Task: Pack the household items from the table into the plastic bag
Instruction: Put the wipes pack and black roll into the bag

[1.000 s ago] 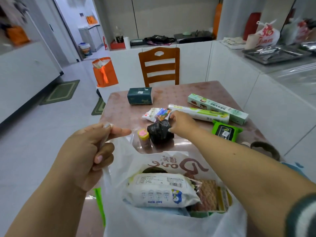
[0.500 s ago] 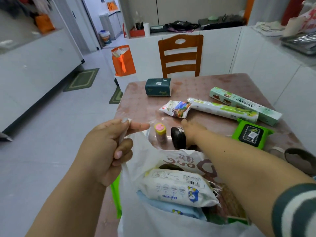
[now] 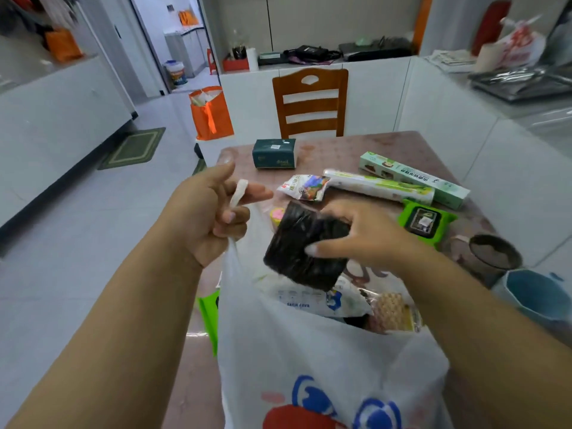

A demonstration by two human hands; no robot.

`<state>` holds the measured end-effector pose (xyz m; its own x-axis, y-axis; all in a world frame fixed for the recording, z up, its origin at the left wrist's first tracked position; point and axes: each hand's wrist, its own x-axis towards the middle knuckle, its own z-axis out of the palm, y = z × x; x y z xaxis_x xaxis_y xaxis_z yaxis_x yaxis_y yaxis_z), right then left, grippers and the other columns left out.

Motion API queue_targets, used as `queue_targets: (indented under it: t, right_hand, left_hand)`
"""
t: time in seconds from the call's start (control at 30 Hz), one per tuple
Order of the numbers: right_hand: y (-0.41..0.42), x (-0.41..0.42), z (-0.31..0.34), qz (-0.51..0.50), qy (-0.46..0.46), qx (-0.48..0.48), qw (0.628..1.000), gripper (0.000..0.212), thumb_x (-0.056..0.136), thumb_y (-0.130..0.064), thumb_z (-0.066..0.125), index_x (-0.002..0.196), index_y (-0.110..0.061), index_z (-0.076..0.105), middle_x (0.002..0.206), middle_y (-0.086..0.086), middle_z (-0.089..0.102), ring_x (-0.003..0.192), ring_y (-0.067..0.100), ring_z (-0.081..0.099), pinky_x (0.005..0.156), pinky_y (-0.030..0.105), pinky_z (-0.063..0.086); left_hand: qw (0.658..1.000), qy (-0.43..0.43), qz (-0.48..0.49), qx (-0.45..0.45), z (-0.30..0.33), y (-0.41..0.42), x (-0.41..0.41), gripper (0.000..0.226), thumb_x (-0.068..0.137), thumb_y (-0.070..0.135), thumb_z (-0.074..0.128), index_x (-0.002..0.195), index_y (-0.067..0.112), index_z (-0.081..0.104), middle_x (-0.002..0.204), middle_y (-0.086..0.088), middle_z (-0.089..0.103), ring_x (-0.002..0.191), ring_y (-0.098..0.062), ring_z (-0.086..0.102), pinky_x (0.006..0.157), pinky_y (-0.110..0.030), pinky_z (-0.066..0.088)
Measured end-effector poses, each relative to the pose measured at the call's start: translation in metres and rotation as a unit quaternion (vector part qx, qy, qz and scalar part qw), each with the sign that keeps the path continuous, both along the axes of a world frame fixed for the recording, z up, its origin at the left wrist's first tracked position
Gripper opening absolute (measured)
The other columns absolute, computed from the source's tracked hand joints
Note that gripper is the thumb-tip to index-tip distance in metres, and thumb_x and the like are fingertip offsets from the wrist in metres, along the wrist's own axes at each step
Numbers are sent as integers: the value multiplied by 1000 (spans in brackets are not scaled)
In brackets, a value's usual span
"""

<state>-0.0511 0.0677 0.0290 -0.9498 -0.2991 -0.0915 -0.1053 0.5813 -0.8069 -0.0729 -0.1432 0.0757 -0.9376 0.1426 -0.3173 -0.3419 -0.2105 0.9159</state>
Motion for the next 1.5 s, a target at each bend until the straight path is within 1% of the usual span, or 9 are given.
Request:
queue_targets:
  t: [0.1,0.2,0.33,0.53,0.73,0.97,1.2,1.4,1.5]
  right_hand:
    - [-32,19,-15,124,-74,114,983,37,87,-62,48,100,-35,70,99,-13,68,88,9,63,76,27,53]
    - [-12,10,-30,-12,-51,94,994,44,93,-56,41,99,-23,70,100,2,69,90,16,64,78,35,54]
    - [44,-21,-81,-196,21,328,924,63,84,-60,52,128,-15,48,128,8,54,118,28,50,95,39,42]
    - [88,-29,-115,-284,-16,122,951,48,94,-24,56,51,-17,37,53,1,37,61,21,43,51,30,25]
    - [93,-28,-15,-391,225,-12,892,44,96,-27,53,56,-12,41,52,-1,38,50,14,33,50,31,29]
    - [95,-30,-46,-279,57,218,933,41,98,-28,45,58,-20,42,66,3,51,69,25,51,55,29,31]
    - [92,-29,-23,-398,164,-27,902,34,99,-31,44,78,-7,57,65,1,50,61,18,44,57,32,31]
    - [92,-18,-51,-360,79,190,910,35,97,-31,46,66,-15,49,65,4,51,72,28,52,60,29,36]
    - [79,-20,-39,-368,190,212,885,18,94,-30,51,85,-18,60,83,2,59,78,22,54,65,32,47]
  left_hand:
    - [1000,-10,-25,8,6,0,5,54,99,45,32,97,-3,57,107,-22,67,30,-3,33,26,-10,23]
    - [999,-3,-34,13,6,-3,12,56,98,48,31,102,-2,56,108,-21,67,29,-4,33,26,-10,25]
    - [998,16,-40,41,4,-3,18,58,98,48,30,96,-4,56,113,-23,64,27,-4,31,25,-11,24]
    - [996,59,-34,52,10,14,18,58,98,49,32,100,-4,57,116,-24,56,27,-5,31,27,-11,26]
    - [984,159,-21,73,43,6,22,58,98,48,31,100,-4,58,117,-21,68,28,-4,30,27,-11,26]
    - [995,40,-70,51,0,18,38,35,92,32,44,99,1,57,105,-21,67,24,-1,24,24,-6,19]
    - [984,158,-18,86,29,1,22,37,95,30,40,104,0,59,103,-14,70,26,-3,27,26,-9,24]
    - [995,89,-34,-41,4,13,29,29,98,29,40,100,7,59,98,-15,72,29,-4,26,31,-9,25]
    - [992,81,-18,-96,6,15,28,30,98,32,41,99,9,60,95,-15,73,33,-6,32,32,-16,32]
